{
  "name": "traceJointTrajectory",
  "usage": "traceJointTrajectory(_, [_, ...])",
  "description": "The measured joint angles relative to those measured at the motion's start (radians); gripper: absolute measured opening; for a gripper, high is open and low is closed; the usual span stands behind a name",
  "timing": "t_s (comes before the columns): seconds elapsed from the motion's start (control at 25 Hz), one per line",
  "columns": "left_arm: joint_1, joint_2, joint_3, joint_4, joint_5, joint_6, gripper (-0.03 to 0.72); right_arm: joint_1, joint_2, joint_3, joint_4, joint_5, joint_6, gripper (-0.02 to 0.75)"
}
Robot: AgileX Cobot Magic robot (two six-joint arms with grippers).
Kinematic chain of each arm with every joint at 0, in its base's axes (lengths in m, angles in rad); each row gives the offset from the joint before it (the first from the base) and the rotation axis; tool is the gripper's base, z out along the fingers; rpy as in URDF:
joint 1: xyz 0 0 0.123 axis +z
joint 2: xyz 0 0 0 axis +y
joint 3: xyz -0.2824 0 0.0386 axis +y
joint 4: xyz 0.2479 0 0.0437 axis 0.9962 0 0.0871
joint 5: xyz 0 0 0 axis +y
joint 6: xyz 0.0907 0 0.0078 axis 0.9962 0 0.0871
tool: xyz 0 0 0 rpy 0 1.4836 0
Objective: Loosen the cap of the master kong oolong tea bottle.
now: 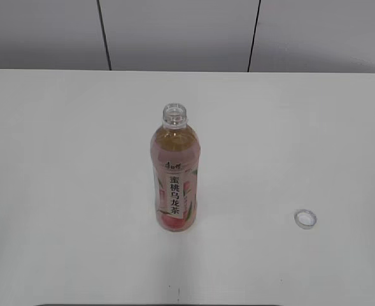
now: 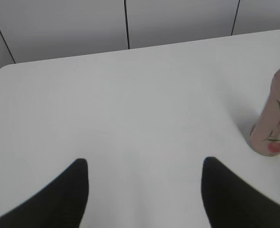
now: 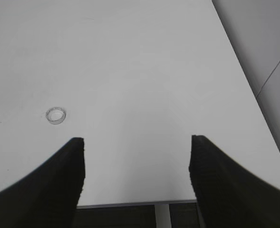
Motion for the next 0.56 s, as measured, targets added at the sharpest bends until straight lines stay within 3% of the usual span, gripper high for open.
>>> traceJointTrajectory(0.56, [0.000, 0.000, 0.000, 0.000, 0.000, 0.000, 0.457, 0.001, 0.000, 0.000, -0.001, 0.000, 0.000, 0.523])
